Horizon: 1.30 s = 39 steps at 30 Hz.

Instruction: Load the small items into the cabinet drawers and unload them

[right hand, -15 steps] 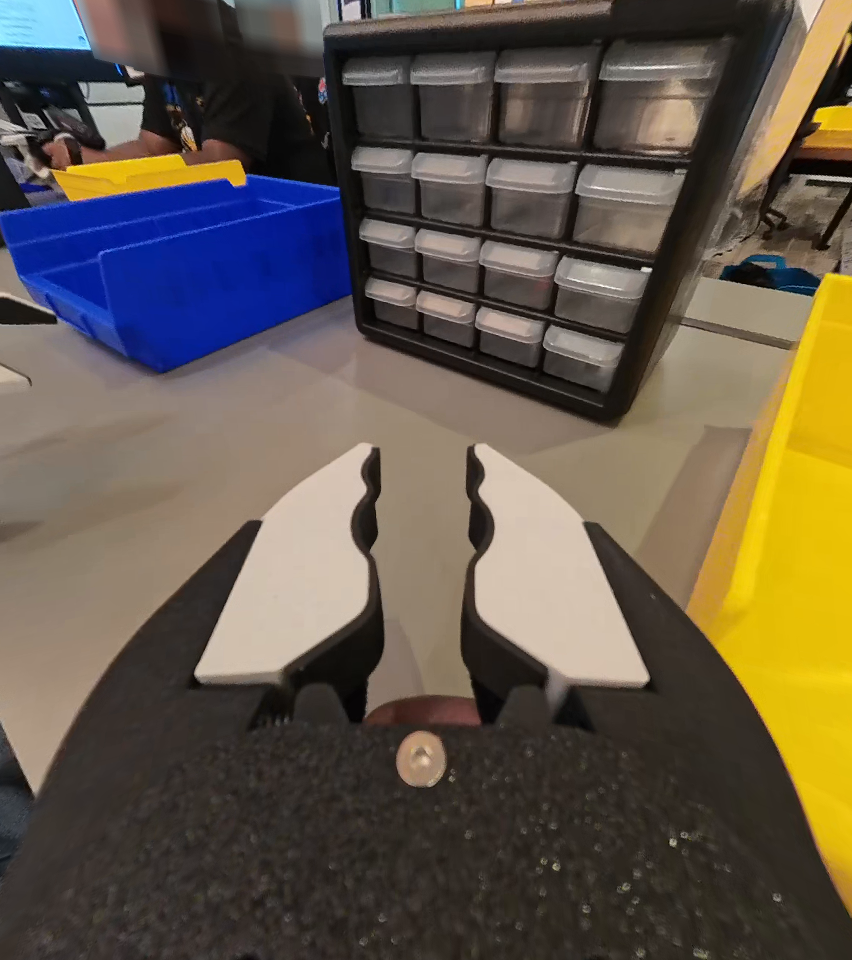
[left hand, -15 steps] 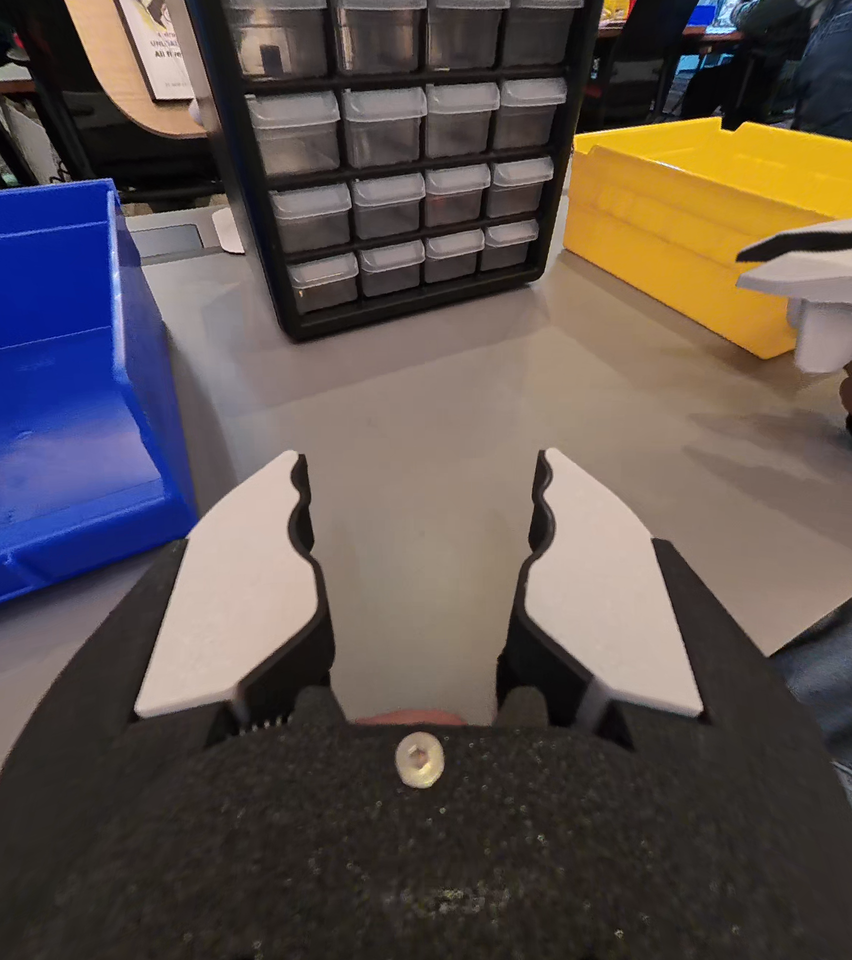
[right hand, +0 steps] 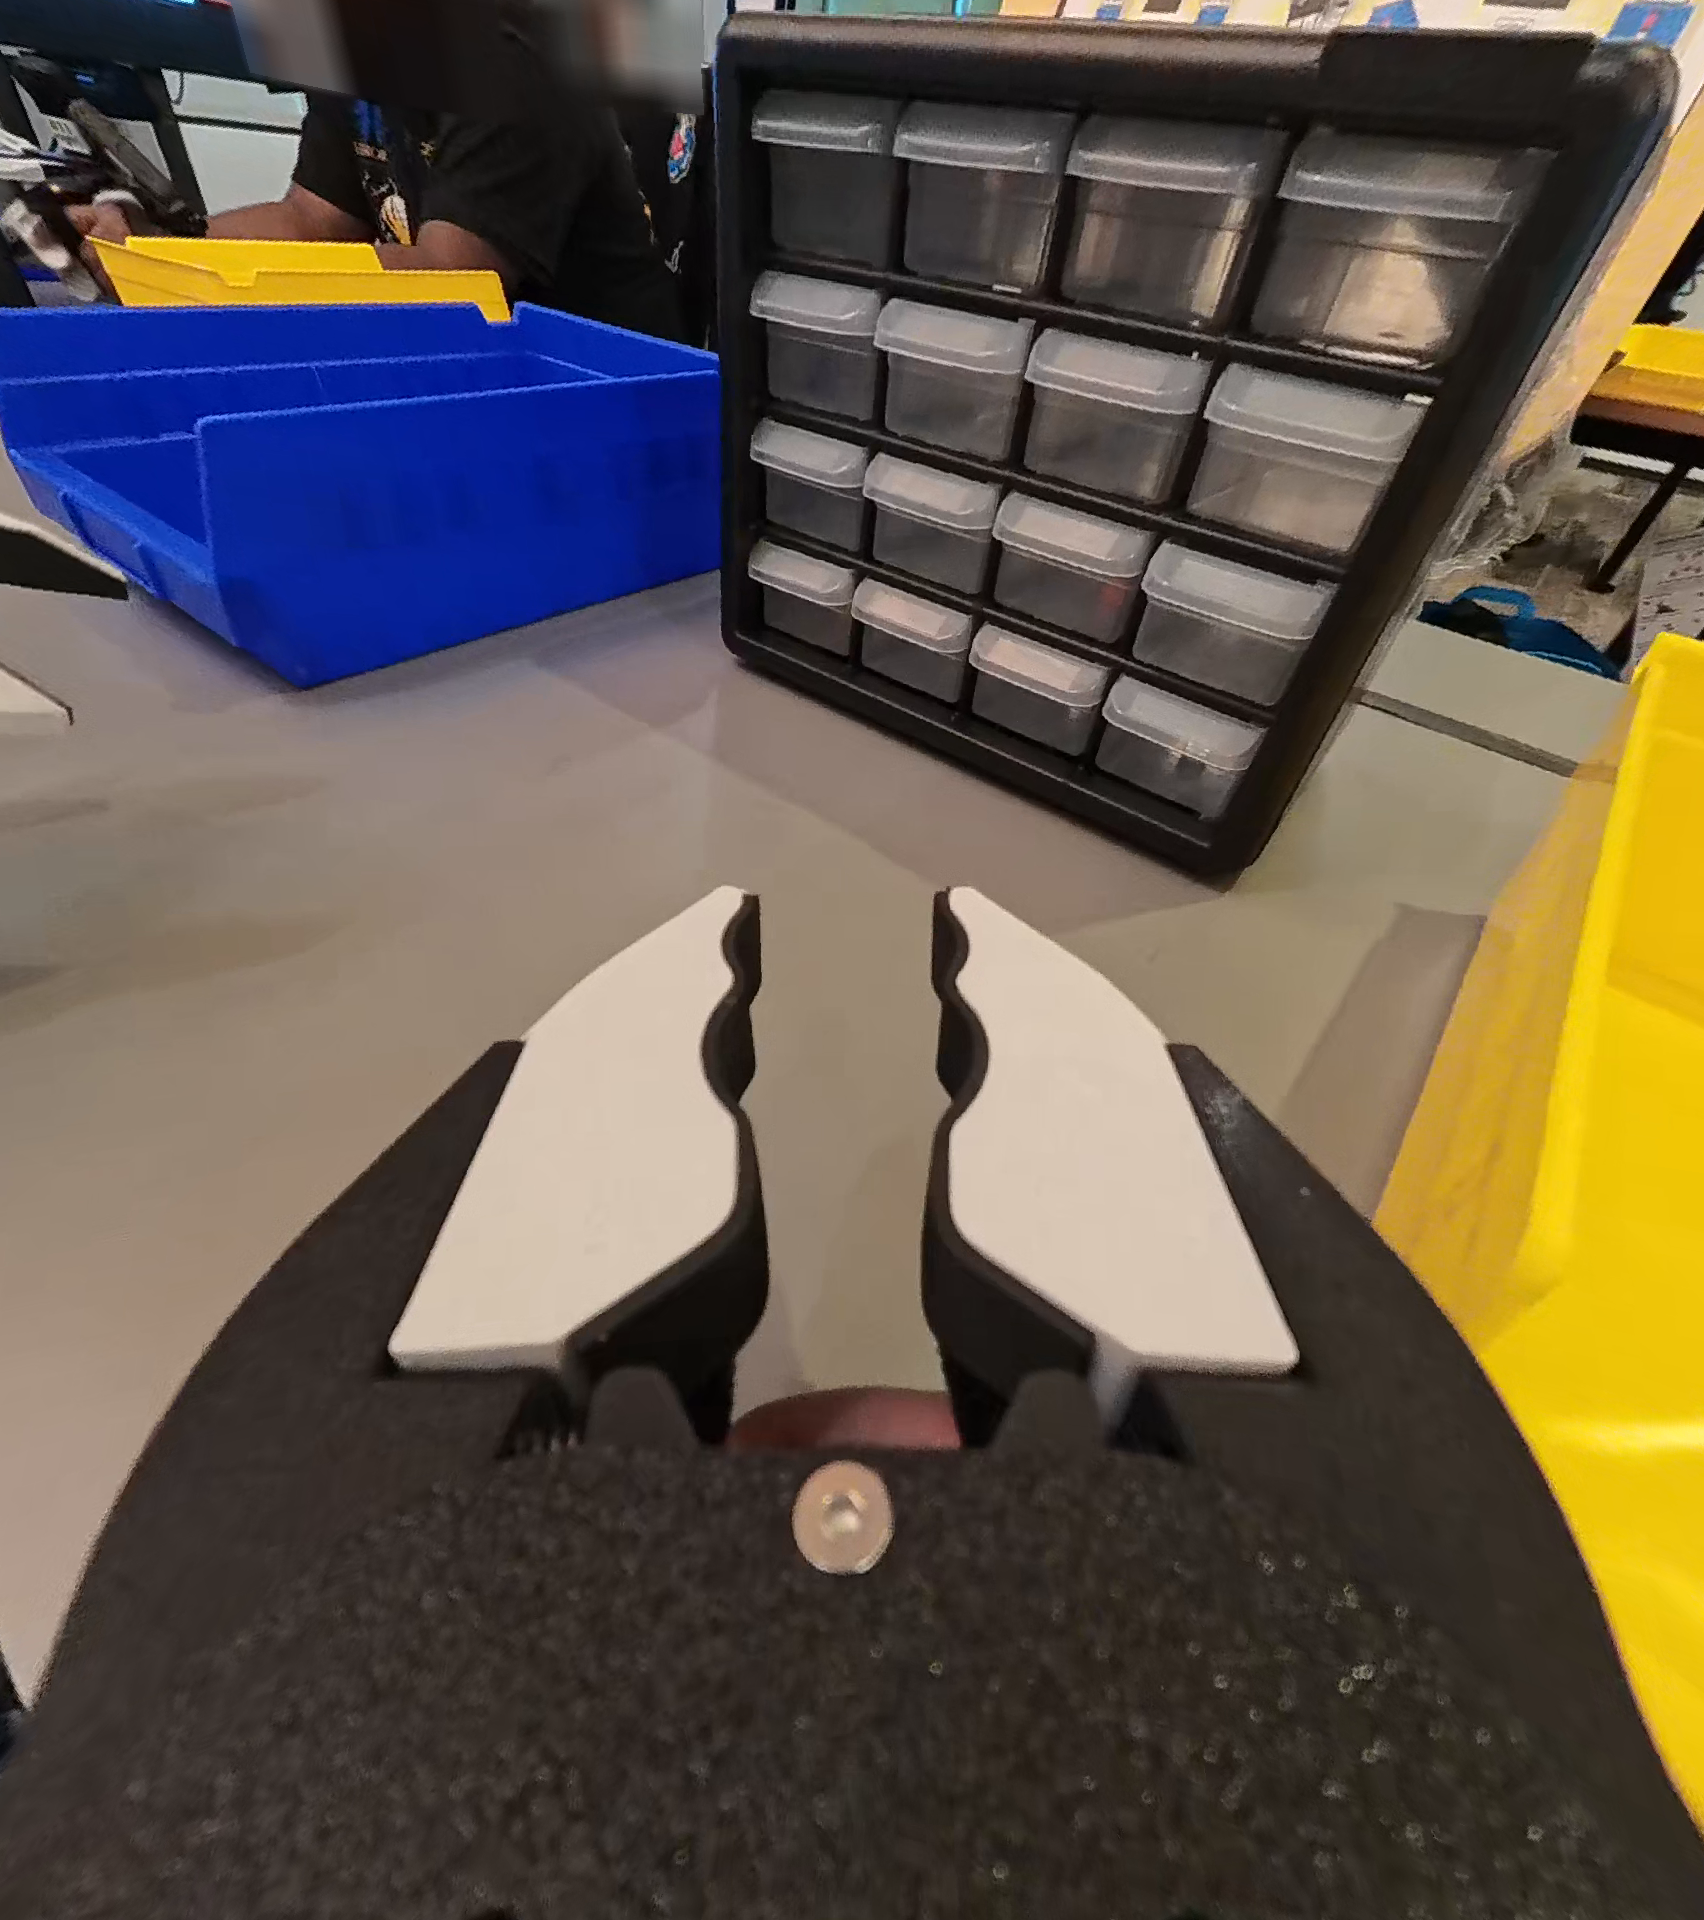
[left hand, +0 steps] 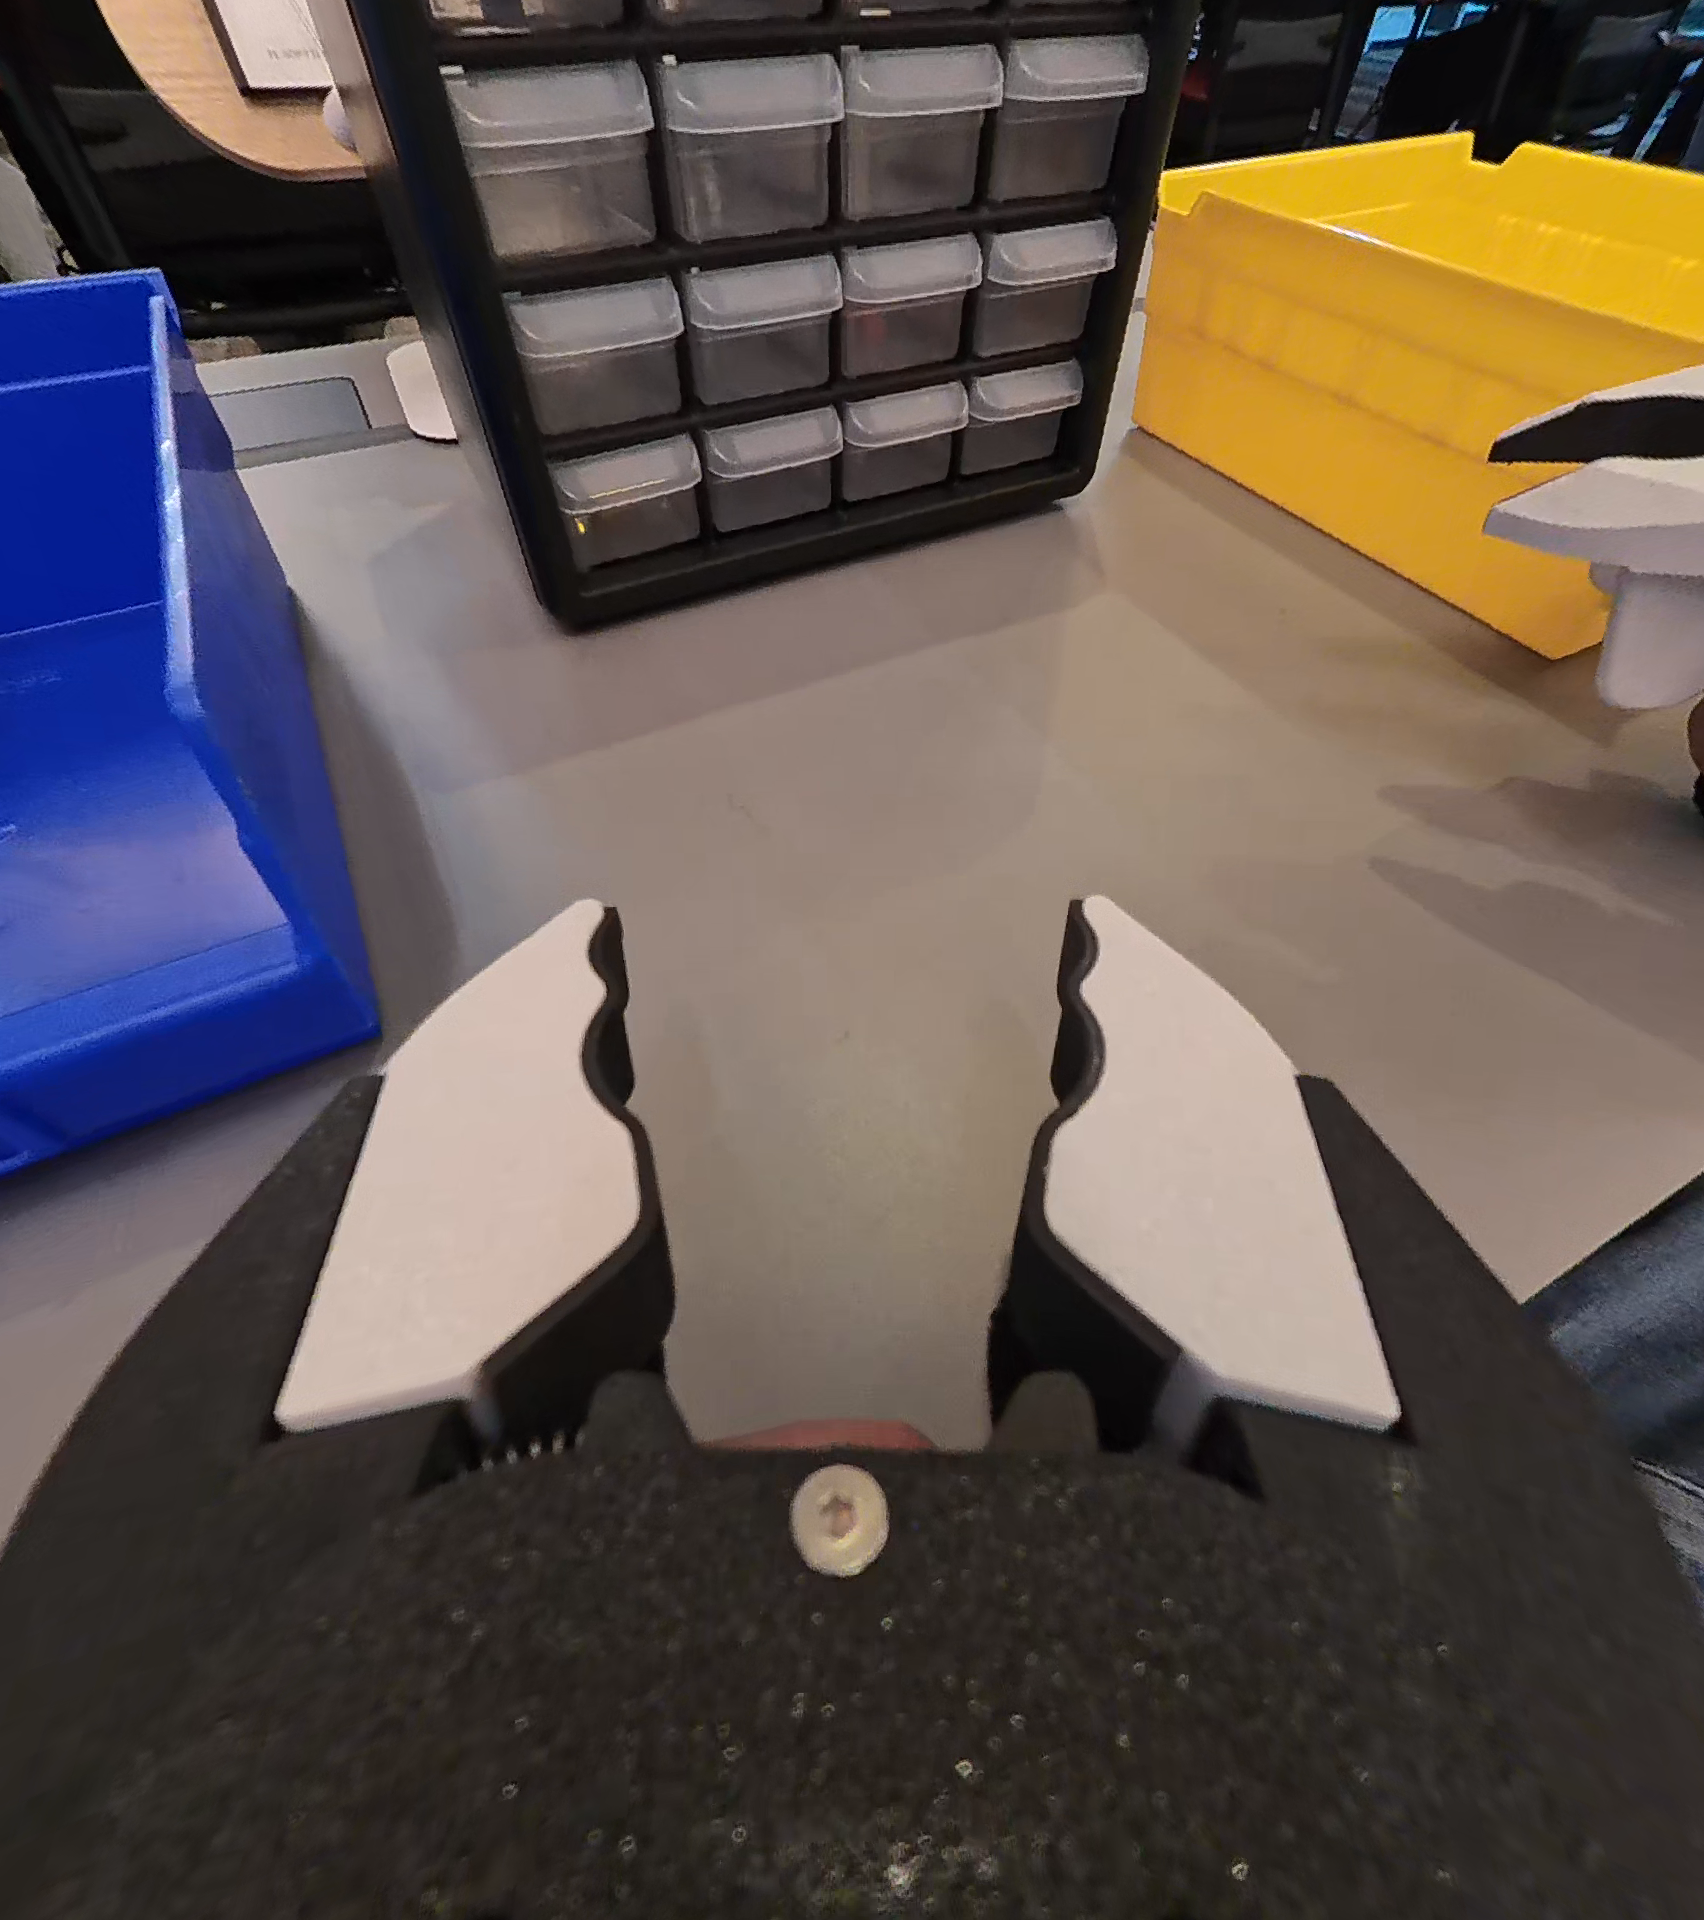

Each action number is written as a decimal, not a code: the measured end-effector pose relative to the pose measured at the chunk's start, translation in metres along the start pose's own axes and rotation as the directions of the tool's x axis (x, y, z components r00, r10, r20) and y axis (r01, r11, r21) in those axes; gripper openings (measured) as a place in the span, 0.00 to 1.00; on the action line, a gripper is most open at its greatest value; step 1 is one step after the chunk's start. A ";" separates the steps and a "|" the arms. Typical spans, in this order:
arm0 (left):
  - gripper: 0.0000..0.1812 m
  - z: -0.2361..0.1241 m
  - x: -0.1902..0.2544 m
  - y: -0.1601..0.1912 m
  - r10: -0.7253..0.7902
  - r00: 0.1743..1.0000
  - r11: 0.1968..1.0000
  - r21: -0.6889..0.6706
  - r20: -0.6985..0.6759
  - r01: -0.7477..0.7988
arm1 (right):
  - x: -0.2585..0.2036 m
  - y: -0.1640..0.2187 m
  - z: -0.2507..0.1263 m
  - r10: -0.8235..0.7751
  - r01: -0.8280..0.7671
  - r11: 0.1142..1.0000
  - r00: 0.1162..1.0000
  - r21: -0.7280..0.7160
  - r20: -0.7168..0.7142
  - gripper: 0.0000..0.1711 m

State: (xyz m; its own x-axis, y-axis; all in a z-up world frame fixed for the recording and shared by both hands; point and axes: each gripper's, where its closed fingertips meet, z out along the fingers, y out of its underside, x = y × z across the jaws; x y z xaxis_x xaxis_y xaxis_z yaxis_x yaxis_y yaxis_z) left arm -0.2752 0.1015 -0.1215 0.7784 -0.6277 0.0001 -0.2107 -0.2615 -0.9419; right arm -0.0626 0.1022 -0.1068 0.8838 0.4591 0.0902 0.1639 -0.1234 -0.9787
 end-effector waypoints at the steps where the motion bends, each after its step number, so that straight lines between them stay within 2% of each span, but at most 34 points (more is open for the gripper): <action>1: 0.44 0.000 0.000 0.000 0.001 1.000 1.000 -0.001 -0.001 -0.001 | 0.001 0.000 0.000 0.007 -0.007 1.000 1.000 0.000 0.001 0.18; 27: 0.43 0.005 0.006 0.012 0.052 0.999 0.997 -0.062 -0.006 -0.052 | 0.003 0.003 0.000 0.037 -0.037 0.999 0.999 -0.014 0.009 0.18; 29: 0.42 0.005 0.003 0.011 0.060 0.998 0.996 -0.061 0.013 -0.059 | 0.002 0.003 0.001 0.033 -0.032 0.999 0.999 -0.016 0.009 0.18; 31: 0.39 0.004 -0.014 0.005 0.076 0.987 0.996 -0.051 0.140 -0.070 | 0.002 0.003 0.001 0.029 -0.029 0.999 1.000 -0.019 0.008 0.18; 33: 0.37 0.003 -0.036 -0.013 0.121 0.943 0.992 -0.019 0.309 -0.121 | 0.002 0.003 0.001 0.027 -0.027 0.999 1.000 -0.021 0.006 0.18; 35: 0.41 0.006 -0.049 -0.038 0.274 0.850 0.957 -0.038 0.451 -0.288 | 0.001 0.004 0.001 0.027 -0.027 0.999 1.000 -0.023 0.007 0.18; 37: 0.36 0.014 -0.053 -0.066 0.478 0.667 0.848 -0.104 0.572 -0.519 | 0.002 0.004 0.001 0.029 -0.029 0.999 1.000 -0.022 0.006 0.18; 39: 0.29 0.028 -0.052 -0.090 0.648 0.403 0.665 -0.224 0.646 -0.712 | 0.002 0.003 0.001 0.034 -0.034 0.999 0.999 -0.019 0.005 0.18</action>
State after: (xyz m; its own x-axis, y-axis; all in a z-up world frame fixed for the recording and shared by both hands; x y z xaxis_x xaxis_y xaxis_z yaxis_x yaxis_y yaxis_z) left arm -0.2799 0.1784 -0.0460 0.5591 0.0510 -0.8276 -0.8268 0.1090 -0.5518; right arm -0.0605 0.1037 -0.1100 0.8867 0.4588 0.0563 0.1426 -0.1556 -0.9775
